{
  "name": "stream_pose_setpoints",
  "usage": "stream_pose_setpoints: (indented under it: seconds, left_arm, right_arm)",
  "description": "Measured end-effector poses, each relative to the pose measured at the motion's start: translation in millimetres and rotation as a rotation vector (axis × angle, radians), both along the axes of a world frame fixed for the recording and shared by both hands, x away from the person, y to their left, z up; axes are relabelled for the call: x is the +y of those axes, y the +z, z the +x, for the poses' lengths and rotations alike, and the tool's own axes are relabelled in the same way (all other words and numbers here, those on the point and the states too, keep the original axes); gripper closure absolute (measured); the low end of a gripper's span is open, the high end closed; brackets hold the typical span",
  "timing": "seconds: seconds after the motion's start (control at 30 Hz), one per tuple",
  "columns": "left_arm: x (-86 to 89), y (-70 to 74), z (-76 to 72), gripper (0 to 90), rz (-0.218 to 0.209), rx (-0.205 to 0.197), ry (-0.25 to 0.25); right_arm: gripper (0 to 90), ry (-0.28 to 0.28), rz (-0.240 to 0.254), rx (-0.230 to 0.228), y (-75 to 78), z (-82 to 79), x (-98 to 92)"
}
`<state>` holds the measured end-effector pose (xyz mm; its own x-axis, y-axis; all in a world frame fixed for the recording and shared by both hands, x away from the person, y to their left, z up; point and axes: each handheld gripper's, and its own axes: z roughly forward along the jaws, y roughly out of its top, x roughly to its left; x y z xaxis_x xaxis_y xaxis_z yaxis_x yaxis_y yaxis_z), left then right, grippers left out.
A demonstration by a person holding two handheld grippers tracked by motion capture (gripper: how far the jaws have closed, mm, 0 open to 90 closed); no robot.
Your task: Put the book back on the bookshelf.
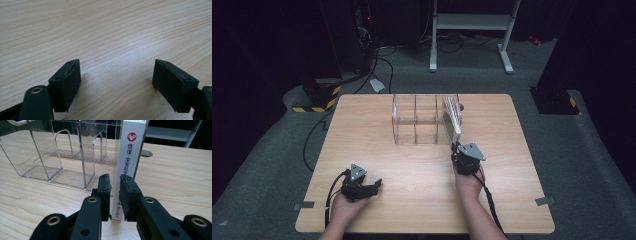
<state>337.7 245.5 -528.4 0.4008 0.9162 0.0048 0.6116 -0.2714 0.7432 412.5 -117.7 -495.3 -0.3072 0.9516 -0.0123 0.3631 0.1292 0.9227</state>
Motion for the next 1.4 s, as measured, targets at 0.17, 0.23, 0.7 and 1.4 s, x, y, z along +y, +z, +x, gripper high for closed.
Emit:
stream_pose_setpoints:
  seconds: [0.17,0.23,0.7,1.4]
  left_arm:
    - [-0.1,-0.1,0.0,22.9,-0.002,-0.001,0.001]
    - [-0.1,-0.1,0.1,22.9,-0.002,-0.002,0.001]
    - [0.0,0.0,0.0,22.9,0.0,0.0,0.0]
    - [-0.1,-0.1,0.0,22.9,-0.002,-0.002,0.001]
  right_arm:
    - [78.0,-0.002,0.003,0.002,0.0,1.1,0.6]
    - [77.9,-0.001,0.001,-0.001,0.1,1.8,0.9]
    - [76.6,-0.007,0.004,-0.005,0.3,3.5,1.7]
    - [73.5,0.005,0.013,-0.019,6.8,-1.2,0.9]
